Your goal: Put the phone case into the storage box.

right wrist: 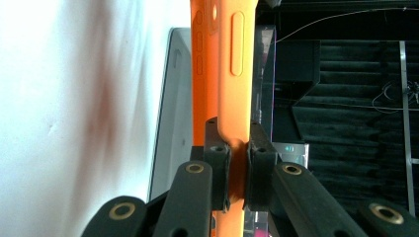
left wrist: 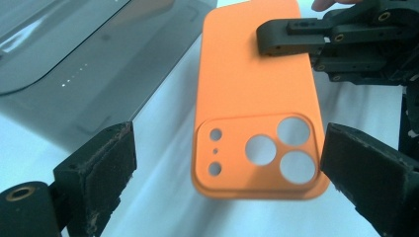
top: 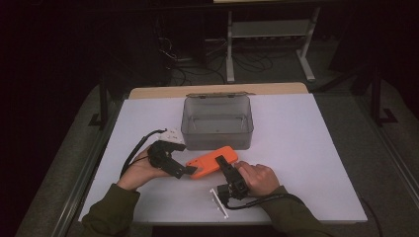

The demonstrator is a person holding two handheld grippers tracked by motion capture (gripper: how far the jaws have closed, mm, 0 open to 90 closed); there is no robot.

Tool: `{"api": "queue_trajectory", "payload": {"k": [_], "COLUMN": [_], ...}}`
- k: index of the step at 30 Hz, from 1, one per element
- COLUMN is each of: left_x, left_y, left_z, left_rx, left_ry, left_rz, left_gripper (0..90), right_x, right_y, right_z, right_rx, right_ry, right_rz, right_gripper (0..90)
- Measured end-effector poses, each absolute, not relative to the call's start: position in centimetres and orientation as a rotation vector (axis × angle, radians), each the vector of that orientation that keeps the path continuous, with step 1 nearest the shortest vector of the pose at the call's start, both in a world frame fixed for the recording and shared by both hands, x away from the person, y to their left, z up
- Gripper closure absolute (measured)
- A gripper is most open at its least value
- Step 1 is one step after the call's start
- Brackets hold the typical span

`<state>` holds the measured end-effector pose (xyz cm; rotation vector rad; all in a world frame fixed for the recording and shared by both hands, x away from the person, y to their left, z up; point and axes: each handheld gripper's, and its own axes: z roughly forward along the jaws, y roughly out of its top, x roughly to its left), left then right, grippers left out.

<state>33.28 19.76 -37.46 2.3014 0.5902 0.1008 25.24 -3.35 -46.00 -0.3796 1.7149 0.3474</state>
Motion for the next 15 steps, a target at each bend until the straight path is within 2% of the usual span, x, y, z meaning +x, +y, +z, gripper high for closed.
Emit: {"api": "queue_trajectory", "payload": {"k": [15], "left_x": [31.2], "left_y": [22.9], "left_z": [-39.2], "left_rx": [2.254], "left_ry": [0.651], "left_rz": [0.192], "left_gripper": [0.0], "right_x": [25.2], "right_y": [-3.4], "right_z": [-45.9], "right_rx": [-0.377], "right_ry": [1.717], "right_rz": [0.348], "right_gripper": [82.1]}}
